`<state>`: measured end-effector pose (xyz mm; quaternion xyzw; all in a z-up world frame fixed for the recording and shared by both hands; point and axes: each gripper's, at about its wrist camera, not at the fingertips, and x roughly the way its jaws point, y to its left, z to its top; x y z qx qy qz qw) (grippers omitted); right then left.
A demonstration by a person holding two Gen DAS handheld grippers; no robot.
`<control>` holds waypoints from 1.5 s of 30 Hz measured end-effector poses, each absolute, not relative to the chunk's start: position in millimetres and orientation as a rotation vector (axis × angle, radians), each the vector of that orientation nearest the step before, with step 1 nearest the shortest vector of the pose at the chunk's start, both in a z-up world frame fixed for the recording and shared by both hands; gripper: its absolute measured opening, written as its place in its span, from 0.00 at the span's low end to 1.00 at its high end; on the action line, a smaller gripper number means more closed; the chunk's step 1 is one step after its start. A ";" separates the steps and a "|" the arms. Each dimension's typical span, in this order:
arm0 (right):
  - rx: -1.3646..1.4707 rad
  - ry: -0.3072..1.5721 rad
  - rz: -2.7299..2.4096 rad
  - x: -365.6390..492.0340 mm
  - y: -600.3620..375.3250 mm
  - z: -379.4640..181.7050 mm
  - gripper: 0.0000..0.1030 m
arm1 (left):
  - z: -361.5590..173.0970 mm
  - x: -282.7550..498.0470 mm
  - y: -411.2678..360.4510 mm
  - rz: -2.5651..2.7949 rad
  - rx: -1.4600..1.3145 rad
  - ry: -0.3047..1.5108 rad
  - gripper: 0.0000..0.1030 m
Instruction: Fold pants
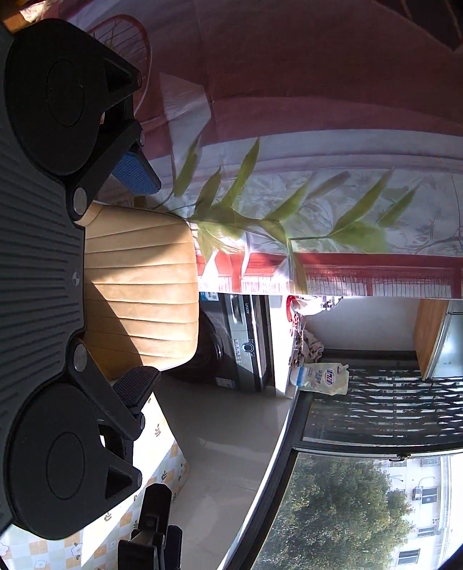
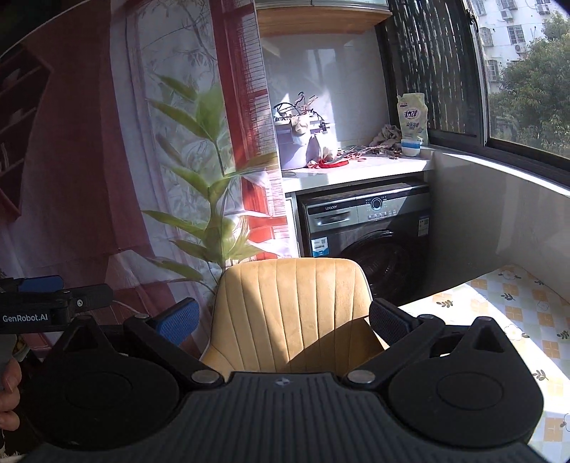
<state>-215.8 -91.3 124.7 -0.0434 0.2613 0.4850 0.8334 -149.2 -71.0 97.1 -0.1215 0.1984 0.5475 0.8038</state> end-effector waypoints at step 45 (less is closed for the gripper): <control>-0.059 0.561 0.950 -249.8 -70.5 119.6 1.00 | 95.0 -184.8 -60.9 1.191 -0.228 0.424 1.00</control>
